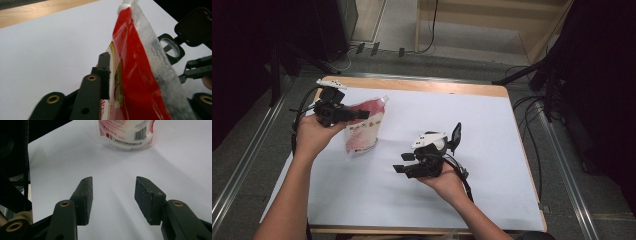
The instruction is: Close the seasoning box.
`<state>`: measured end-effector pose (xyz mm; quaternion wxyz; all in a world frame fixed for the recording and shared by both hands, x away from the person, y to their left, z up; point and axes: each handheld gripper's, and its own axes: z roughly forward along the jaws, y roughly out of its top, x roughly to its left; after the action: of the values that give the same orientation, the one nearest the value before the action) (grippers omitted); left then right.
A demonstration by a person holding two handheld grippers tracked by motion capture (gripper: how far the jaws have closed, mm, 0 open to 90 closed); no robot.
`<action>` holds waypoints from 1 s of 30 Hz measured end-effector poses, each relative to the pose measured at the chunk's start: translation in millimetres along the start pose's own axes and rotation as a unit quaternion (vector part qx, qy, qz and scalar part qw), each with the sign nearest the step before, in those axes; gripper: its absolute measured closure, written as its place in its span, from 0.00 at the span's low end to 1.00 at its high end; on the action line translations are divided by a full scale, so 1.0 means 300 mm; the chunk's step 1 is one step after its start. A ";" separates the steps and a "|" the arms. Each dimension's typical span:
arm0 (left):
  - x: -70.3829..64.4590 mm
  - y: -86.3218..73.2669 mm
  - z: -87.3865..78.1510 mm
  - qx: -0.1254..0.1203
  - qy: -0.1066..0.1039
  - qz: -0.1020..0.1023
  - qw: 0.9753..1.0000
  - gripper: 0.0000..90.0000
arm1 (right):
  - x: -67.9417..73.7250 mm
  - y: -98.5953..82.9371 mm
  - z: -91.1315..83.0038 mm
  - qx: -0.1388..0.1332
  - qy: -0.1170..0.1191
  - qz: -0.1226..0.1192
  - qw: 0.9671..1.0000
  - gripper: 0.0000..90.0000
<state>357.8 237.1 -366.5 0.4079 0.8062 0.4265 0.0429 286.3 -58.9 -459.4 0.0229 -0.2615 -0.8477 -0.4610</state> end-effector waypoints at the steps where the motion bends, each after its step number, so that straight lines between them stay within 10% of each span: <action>1: 0.001 -0.003 -0.004 -0.001 0.001 0.002 1.000 0.80 | 0.001 0.002 0.000 0.000 0.000 0.001 1.000 0.55; 30: -0.024 0.004 -0.123 -0.010 -0.012 -0.008 1.000 0.58 | -0.026 0.030 -0.063 -0.016 -0.010 0.002 1.000 0.59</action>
<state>338.5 254.5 -339.2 0.4213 0.7989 0.4279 0.0341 293.4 -73.2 -443.7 0.0107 -0.2679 -0.8401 -0.4715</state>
